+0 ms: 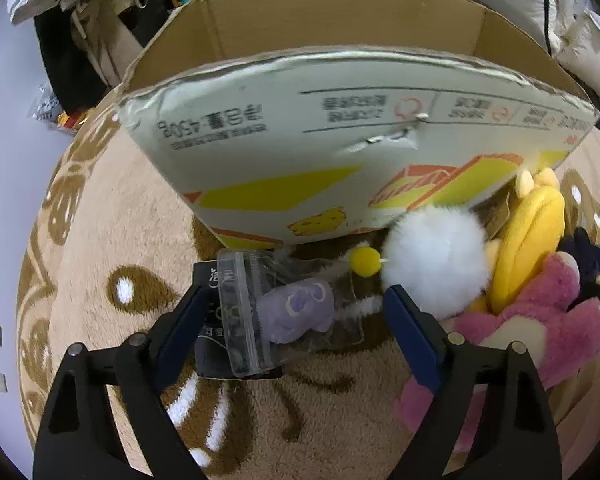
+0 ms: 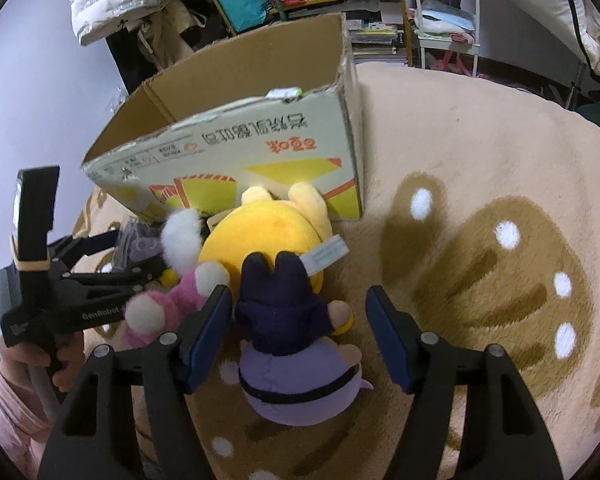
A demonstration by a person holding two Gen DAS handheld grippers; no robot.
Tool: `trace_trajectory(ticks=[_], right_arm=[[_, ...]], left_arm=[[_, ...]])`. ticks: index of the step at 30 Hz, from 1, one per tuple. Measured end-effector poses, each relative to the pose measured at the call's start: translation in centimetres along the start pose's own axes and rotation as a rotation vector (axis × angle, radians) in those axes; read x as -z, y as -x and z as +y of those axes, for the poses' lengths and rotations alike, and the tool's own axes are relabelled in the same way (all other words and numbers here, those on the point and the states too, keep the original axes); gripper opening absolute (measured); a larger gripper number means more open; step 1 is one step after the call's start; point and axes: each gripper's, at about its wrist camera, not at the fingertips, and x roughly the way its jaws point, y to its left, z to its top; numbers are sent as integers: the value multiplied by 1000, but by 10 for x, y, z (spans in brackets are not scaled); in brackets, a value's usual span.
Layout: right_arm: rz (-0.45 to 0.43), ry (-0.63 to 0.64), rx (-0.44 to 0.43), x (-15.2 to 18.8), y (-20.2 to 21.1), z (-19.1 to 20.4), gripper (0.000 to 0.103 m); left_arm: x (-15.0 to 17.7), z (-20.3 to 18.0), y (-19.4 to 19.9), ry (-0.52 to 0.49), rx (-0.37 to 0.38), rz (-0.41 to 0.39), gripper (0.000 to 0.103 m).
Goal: Organize soft objects
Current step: 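Grasp the black Face tissue pack with the left gripper while the right grasps the purple penguin plush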
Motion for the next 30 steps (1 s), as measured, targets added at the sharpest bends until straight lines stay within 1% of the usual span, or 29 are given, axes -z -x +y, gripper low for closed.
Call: trace_trajectory(ticks=[5, 9, 13, 18, 21, 24, 25, 26, 30], right_arm=[[68, 15, 9, -1, -17, 3, 73], [95, 28, 12, -1, -24, 6, 73], [101, 18, 5, -1, -24, 5, 73], [102, 17, 3, 0, -23, 4, 73], [104, 15, 1, -1, -24, 4, 73], [108, 10, -2, 0, -25, 4, 73], [108, 9, -3, 0, -25, 2, 73], [109, 9, -3, 0, -25, 2, 73], [110, 9, -4, 0, -25, 1, 73]], left_arm=[[1, 2, -1, -15, -13, -13, 79], [1, -1, -1, -35, -34, -14, 78], [1, 0, 1, -37, -53, -22, 78], [1, 0, 5, -34, -94, -30, 78], [1, -3, 13, -47, -131, -61, 78], [1, -8, 21, -65, -135, -99, 77], [1, -10, 23, -76, -134, -111, 69], [1, -12, 24, -88, -136, -114, 57], [2, -17, 13, -102, -113, -64, 50]])
